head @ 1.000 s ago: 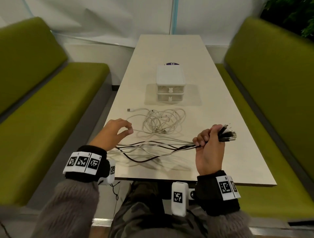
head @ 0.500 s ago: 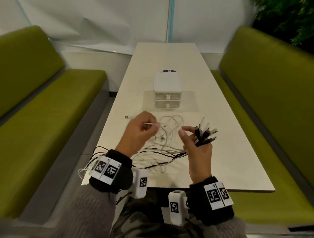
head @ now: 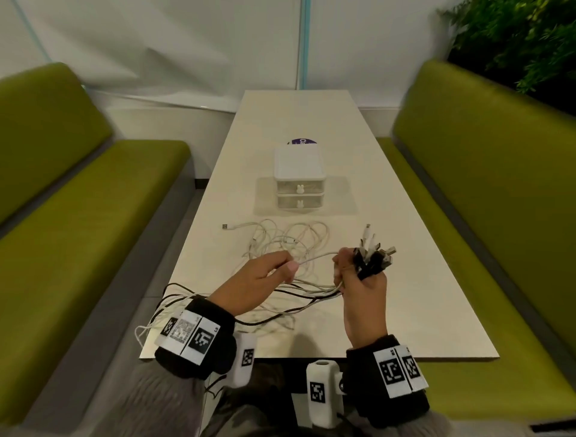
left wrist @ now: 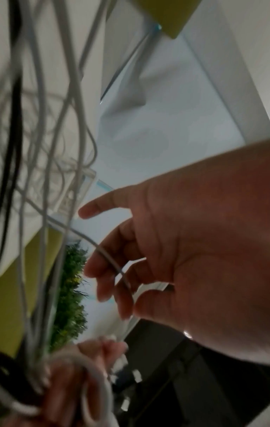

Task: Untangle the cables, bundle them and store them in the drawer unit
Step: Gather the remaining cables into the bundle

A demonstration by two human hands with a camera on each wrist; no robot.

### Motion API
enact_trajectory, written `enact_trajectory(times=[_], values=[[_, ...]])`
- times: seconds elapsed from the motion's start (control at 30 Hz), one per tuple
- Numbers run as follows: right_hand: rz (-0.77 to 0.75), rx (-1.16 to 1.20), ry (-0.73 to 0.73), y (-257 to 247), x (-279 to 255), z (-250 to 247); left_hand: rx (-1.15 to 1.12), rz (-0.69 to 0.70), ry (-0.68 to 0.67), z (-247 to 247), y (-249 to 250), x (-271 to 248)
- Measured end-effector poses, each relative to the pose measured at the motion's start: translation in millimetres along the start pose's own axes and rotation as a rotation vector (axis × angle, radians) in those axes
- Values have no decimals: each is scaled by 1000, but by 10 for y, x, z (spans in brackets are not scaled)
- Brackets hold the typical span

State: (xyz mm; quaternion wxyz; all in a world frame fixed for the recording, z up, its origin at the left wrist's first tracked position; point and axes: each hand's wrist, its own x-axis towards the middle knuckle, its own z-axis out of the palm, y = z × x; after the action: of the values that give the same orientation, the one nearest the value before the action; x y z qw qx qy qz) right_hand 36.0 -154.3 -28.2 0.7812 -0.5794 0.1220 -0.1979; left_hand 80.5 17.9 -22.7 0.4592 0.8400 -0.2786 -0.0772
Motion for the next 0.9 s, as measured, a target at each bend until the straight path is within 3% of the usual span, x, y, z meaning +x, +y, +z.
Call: enact_trajectory(times=[0.17, 0.43, 0.67, 0.9], values=[[80, 207, 113, -5, 30, -72, 98, -185, 26, -173, -455, -179], [170, 330, 178, 14, 51, -56, 61, -303, 265, -345, -691, -205], [177, 196, 131, 10, 19, -12, -8, -143, 334, -166, -305, -78], [75, -37, -80, 76, -71, 63, 15, 78, 272, 21, 62, 14]])
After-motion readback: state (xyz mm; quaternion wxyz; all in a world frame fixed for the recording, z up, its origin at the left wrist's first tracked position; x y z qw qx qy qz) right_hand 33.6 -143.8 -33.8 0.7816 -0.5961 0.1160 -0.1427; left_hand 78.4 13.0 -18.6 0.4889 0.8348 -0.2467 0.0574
